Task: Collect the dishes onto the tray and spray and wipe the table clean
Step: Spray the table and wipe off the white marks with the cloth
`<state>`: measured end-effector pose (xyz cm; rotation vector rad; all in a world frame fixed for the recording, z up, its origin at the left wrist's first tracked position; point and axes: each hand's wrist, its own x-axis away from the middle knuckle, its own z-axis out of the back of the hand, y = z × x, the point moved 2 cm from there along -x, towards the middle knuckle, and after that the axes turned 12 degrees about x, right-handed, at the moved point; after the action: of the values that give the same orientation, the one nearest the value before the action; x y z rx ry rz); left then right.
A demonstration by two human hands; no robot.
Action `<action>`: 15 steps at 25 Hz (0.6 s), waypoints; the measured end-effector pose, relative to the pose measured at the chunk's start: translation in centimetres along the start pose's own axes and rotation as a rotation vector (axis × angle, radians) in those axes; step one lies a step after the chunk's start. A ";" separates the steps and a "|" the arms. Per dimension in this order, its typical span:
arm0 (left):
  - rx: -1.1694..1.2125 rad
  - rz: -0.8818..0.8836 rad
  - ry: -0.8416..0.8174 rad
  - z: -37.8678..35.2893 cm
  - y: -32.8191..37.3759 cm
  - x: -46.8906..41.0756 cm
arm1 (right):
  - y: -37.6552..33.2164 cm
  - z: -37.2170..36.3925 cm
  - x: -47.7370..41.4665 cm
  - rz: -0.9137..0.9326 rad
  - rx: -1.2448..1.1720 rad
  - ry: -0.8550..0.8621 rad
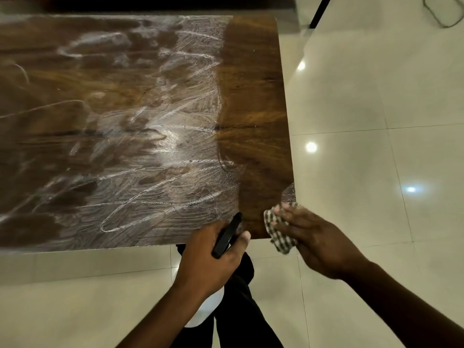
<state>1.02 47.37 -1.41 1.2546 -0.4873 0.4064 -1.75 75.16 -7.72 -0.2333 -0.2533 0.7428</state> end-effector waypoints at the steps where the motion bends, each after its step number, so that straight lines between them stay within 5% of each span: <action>1: 0.002 -0.004 0.010 0.1 0.0 0.0 | 1.2 0.2 -1.0 -0.112 -0.023 0.042; 5: 0.022 -0.014 0.049 0.1 -0.2 -0.1 | -1.6 -1.3 -5.1 -0.469 -0.066 0.123; 11: 0.000 -0.008 0.055 1.1 -1.0 -0.1 | -4.0 -1.7 2.2 -0.016 0.050 0.007; 15: -0.006 0.035 0.085 2.5 -2.2 -0.1 | -1.2 -0.2 -2.7 -0.369 -0.068 0.114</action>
<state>1.85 44.39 -2.67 1.2197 -0.4384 0.4856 -2.81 72.39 -7.89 -0.2835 -0.2057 0.3549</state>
